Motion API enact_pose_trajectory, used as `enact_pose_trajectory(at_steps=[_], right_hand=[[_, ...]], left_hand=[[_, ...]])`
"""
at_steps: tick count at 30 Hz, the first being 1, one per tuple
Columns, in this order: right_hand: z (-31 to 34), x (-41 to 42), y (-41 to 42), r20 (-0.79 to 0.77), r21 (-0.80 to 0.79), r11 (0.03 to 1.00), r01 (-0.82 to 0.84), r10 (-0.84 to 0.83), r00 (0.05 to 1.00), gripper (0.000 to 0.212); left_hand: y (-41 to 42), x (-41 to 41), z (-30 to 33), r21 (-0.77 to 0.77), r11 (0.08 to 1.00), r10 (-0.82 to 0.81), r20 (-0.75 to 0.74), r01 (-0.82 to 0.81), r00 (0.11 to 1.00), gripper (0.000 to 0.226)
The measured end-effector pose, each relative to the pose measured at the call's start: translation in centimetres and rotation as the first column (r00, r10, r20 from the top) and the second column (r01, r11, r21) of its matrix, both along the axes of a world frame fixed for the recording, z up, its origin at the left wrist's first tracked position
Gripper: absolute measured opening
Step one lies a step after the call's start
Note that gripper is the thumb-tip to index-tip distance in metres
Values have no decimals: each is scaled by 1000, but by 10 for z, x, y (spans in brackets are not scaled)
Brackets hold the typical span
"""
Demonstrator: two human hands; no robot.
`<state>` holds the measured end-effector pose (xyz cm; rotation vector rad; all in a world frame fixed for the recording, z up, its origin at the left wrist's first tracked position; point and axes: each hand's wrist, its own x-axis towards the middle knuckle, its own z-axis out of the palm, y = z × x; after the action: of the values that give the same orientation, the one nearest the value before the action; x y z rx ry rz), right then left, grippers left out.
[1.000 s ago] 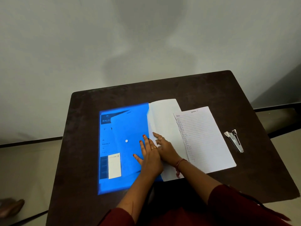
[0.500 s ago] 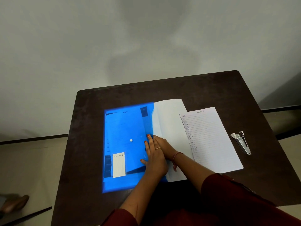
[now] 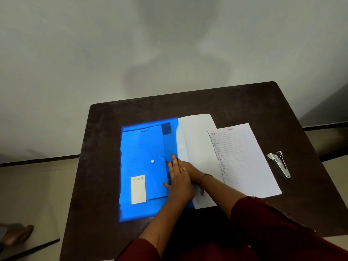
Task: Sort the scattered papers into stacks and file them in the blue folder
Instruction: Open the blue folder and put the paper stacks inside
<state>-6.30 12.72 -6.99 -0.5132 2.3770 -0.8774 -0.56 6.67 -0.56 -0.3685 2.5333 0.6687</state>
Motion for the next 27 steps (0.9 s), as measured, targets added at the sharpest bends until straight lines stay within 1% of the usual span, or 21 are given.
enact_pose_trajectory(at_steps=[1,3,5,7,8,9,11,12,14,15,16,17,18,20,22,23,25,27], right_hand=[[3,-2,2,-15,32,999,-35,36,999,43],[13,-6,10,100,-27,999,37,-34,994,36],[26,-4,21,179,-102,976,193,-173,969,27],[38,1,40,299,-182,905,385,-322,898,26],[41,5,51,355,-203,867,455,-368,860,27],[42,8,67,380,-216,823,526,-426,821,27],[44,16,99,366,-235,734,638,-541,757,28],[42,20,117,330,-227,699,678,-600,729,28],[41,31,149,228,-173,671,721,-685,692,26],[42,35,164,177,-136,661,738,-717,674,24],[44,40,177,135,-101,644,758,-746,652,24],[44,44,191,90,-66,625,778,-772,629,26],[42,48,202,52,-18,611,792,-790,611,28],[39,56,222,-41,121,602,789,-791,610,32],[36,63,236,-106,242,593,768,-771,628,36],[37,66,239,-116,276,579,767,-773,624,38],[37,69,243,-84,313,558,769,-790,607,43],[34,71,244,-51,340,571,747,-782,621,52]], left_hand=[[0,-1,1,-21,1000,-13,7,13,1000,94],[0,-2,1,-7,999,-50,13,50,999,93],[-2,0,1,4,993,-122,40,122,992,91],[-4,0,-1,-9,985,-173,86,174,981,91],[-3,-1,-2,-14,981,-189,102,192,977,93],[0,-1,-4,-24,976,-212,116,216,971,94],[4,0,-3,-39,968,-242,122,248,963,85],[8,2,-4,-30,970,-238,92,242,967,77],[16,6,-7,-2,972,-234,3,234,972,62],[21,8,-9,38,973,-227,-20,227,974,55],[26,8,-11,119,974,-193,-10,193,981,49],[34,9,-11,220,968,-135,33,125,990,45],[41,10,-10,314,949,-75,102,40,992,43],[56,12,-11,424,897,31,225,-126,974,43],[67,16,-13,472,836,131,324,-280,937,44],[71,17,-14,483,810,169,352,-334,921,44],[78,18,-16,483,789,230,343,-380,911,44],[83,18,-21,486,765,294,318,-421,901,47]])
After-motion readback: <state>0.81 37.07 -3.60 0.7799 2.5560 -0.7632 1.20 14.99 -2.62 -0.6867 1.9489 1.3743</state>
